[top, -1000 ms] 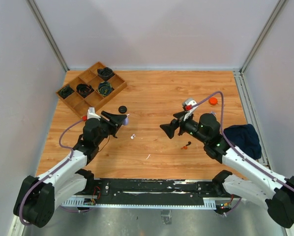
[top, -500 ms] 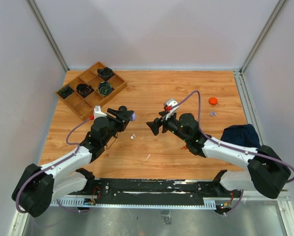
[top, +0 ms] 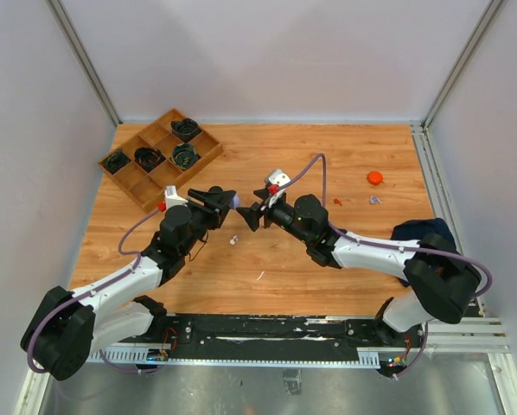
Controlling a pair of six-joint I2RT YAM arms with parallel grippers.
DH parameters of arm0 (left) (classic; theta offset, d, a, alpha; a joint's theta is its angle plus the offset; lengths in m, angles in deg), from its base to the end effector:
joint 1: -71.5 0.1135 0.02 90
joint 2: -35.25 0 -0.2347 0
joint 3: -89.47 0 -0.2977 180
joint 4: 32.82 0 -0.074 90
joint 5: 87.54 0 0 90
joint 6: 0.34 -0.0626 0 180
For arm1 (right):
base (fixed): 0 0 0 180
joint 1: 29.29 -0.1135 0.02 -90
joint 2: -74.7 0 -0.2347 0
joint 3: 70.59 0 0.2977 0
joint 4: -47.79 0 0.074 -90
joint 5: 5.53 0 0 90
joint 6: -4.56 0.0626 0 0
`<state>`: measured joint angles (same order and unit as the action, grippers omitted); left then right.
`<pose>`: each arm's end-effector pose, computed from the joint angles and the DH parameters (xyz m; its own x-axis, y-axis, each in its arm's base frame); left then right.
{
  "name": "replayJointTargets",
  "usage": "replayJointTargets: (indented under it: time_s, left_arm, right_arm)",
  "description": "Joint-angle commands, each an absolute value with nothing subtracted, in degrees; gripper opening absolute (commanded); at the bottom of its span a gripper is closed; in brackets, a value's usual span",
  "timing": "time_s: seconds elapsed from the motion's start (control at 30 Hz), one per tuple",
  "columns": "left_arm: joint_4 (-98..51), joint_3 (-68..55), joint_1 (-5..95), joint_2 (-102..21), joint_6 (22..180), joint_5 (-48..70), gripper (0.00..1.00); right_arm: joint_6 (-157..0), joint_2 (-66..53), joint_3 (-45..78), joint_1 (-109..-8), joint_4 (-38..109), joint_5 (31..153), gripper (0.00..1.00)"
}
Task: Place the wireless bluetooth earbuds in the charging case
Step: Pick up the charging case at the center of the board.
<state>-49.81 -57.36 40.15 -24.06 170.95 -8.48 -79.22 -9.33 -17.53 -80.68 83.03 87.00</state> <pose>0.2634 -0.1466 0.1626 -0.3673 -0.9126 -0.1793 -0.0811 0.2235 -0.9713 0.2393 0.3041 0.2039 -0.0414 0.1217 -0.9917 -0.8084 0.5792 0.1048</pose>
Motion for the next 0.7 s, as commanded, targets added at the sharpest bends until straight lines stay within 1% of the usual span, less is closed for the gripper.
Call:
replayJointTargets:
  time_s: [0.0, 0.23, 0.37, 0.57, 0.67]
  left_arm:
    - [-52.68, -55.76, 39.34, -23.28, 171.65, -9.93, 0.42]
    - [-53.95, -55.75, 38.82, -23.79, 172.00, -10.11, 0.42]
    - [-54.33, -56.00, 38.72, -23.81, 172.12, -10.47, 0.42]
    - [-55.02, -56.61, 38.72, -23.63, 172.43, -10.72, 0.43]
    - [-54.99, -56.64, 38.64, -23.87, 172.43, -10.49, 0.46]
  right_arm:
    - [-80.90, -11.61, -14.32, -81.66, 87.50, 87.09, 0.67]
    - [-81.31, -14.98, -11.90, -82.07, 88.58, 87.99, 0.61]
    - [-81.30, -16.35, -11.33, -82.20, 89.30, 87.91, 0.55]
    - [-81.81, -16.55, -11.30, -82.21, 89.42, 87.47, 0.40]
    - [-82.43, -16.03, -11.38, -82.20, 88.82, 87.56, 0.31]
